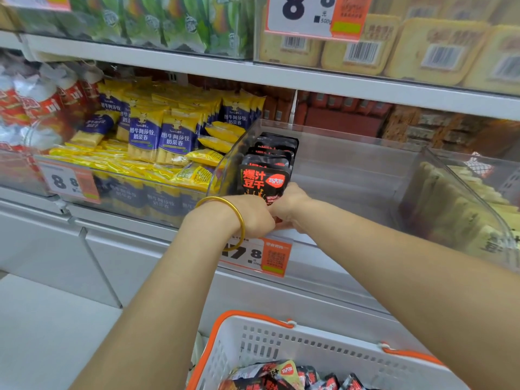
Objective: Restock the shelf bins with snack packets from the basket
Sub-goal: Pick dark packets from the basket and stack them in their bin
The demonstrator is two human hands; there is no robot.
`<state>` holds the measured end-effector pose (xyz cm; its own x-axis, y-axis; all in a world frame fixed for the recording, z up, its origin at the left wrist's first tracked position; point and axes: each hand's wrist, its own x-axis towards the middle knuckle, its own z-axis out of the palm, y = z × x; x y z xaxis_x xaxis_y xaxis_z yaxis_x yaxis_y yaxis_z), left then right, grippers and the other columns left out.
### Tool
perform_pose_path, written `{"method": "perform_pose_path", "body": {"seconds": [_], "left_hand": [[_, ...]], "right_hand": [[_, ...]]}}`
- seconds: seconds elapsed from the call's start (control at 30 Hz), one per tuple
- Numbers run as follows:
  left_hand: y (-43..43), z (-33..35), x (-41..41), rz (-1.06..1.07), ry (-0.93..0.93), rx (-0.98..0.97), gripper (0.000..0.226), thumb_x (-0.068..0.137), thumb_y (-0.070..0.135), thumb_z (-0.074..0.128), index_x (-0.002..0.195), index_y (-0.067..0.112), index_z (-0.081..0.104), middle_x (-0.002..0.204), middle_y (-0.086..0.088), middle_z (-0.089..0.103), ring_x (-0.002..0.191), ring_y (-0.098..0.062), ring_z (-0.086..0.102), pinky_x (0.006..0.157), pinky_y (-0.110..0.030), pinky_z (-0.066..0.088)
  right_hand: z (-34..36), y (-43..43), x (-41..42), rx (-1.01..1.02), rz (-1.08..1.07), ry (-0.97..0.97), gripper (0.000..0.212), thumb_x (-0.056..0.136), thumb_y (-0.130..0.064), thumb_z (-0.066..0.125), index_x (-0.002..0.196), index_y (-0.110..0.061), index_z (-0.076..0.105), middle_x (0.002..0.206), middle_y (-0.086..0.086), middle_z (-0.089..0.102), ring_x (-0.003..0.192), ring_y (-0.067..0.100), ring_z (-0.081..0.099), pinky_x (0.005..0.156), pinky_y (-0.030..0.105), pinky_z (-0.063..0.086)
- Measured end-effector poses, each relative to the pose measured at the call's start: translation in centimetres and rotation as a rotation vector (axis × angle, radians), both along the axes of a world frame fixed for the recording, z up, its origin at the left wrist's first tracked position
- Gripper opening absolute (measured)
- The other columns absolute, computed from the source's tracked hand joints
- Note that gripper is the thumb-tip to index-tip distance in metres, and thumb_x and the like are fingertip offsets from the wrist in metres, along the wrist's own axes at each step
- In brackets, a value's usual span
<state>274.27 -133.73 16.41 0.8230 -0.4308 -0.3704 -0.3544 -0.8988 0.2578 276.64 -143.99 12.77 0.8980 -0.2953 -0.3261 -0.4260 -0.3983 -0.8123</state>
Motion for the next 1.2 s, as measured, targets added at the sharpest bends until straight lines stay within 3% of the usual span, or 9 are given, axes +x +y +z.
{"method": "perform_pose_path", "body": {"seconds": [0.2, 0.33, 0.47, 0.67, 0.73, 0.8, 0.97, 1.1, 1.2], "left_hand": [[-0.2, 0.2, -0.3, 0.030, -0.019, -0.013, 0.029, 0.095, 0.013, 0.039, 0.066, 0.014, 0.043, 0.067, -0.002, 0.044, 0.059, -0.012, 0.040, 0.050, -0.023, 0.029], [-0.2, 0.1, -0.5, 0.061, -0.030, -0.043, 0.029, 0.094, 0.013, 0.040, 0.066, 0.014, 0.044, 0.066, -0.002, 0.044, 0.058, -0.012, 0.040, 0.050, -0.022, 0.028], [-0.1, 0.2, -0.6, 0.078, -0.024, -0.052, 0.032, 0.095, 0.016, 0.040, 0.063, 0.015, 0.041, 0.064, -0.001, 0.041, 0.056, -0.012, 0.038, 0.049, -0.023, 0.027], [-0.2, 0.2, -0.8, 0.074, -0.031, -0.055, 0.034, 0.097, 0.017, 0.039, 0.062, 0.014, 0.040, 0.063, -0.001, 0.040, 0.056, -0.012, 0.037, 0.048, -0.021, 0.026], [-0.1, 0.1, -0.7, 0.076, -0.036, -0.062, 0.034, 0.096, 0.016, 0.039, 0.062, 0.014, 0.040, 0.063, -0.002, 0.041, 0.056, -0.012, 0.037, 0.049, -0.022, 0.026], [-0.1, 0.1, -0.7, 0.078, -0.046, -0.076, 0.032, 0.095, 0.015, 0.040, 0.064, 0.014, 0.042, 0.065, -0.002, 0.042, 0.058, -0.013, 0.039, 0.050, -0.023, 0.028], [0.0, 0.2, -0.7, 0.083, -0.073, -0.081, 0.030, 0.096, 0.017, 0.042, 0.067, 0.014, 0.041, 0.066, -0.001, 0.042, 0.057, -0.012, 0.038, 0.048, -0.023, 0.029], [0.1, 0.5, -1.1, 0.082, -0.112, -0.074, 0.016, 0.097, 0.020, 0.041, 0.087, 0.010, 0.048, 0.074, -0.001, 0.045, 0.070, -0.015, 0.044, 0.053, -0.022, 0.031], [0.1, 0.8, -1.4, 0.055, -0.130, -0.046, 0.018, 0.100, 0.022, 0.036, 0.094, 0.011, 0.048, 0.089, -0.006, 0.049, 0.084, -0.019, 0.045, 0.070, -0.025, 0.035]], "right_hand": [[0.1, 0.0, 0.2, -0.005, -0.025, -0.032, 0.074, 0.069, -0.006, 0.080, 0.128, -0.009, 0.034, 0.124, 0.015, 0.052, 0.111, 0.032, 0.055, 0.073, 0.037, 0.056], [0.3, 0.1, 0.2, 0.026, 0.004, 0.049, 0.043, 0.077, -0.004, 0.073, 0.110, -0.004, 0.046, 0.117, 0.021, 0.057, 0.104, 0.034, 0.061, 0.079, 0.039, 0.057], [0.0, -0.2, 0.2, -0.009, -0.003, 0.115, 0.050, 0.074, 0.000, 0.074, 0.113, -0.006, 0.042, 0.101, 0.015, 0.059, 0.100, 0.029, 0.063, 0.081, 0.039, 0.057], [-0.1, -0.5, 0.6, -0.267, 0.066, 0.218, 0.025, 0.080, -0.015, 0.074, 0.086, -0.005, 0.052, 0.085, 0.010, 0.061, 0.089, 0.021, 0.064, 0.090, 0.035, 0.054], [0.1, -0.1, 0.3, -0.342, 0.101, 0.235, 0.023, 0.084, -0.021, 0.069, 0.086, -0.005, 0.052, 0.086, 0.009, 0.061, 0.091, 0.020, 0.064, 0.092, 0.033, 0.053], [0.0, 0.0, 0.5, -0.331, 0.110, 0.214, 0.022, 0.085, -0.018, 0.067, 0.097, -0.004, 0.054, 0.095, 0.012, 0.064, 0.097, 0.022, 0.066, 0.091, 0.034, 0.053], [0.0, 0.0, 0.6, -0.211, 0.134, 0.197, 0.019, 0.083, -0.010, 0.069, 0.083, -0.006, 0.050, 0.088, 0.012, 0.063, 0.092, 0.023, 0.066, 0.089, 0.036, 0.055], [-0.1, -0.1, 0.4, -0.081, 0.110, 0.214, 0.029, 0.081, -0.004, 0.069, 0.108, -0.002, 0.057, 0.107, 0.013, 0.065, 0.104, 0.024, 0.064, 0.092, 0.036, 0.053], [-0.2, -0.1, 0.4, -0.040, 0.098, 0.206, 0.044, 0.079, 0.000, 0.070, 0.120, -0.002, 0.056, 0.110, 0.014, 0.066, 0.098, 0.023, 0.065, 0.087, 0.033, 0.054]]}}
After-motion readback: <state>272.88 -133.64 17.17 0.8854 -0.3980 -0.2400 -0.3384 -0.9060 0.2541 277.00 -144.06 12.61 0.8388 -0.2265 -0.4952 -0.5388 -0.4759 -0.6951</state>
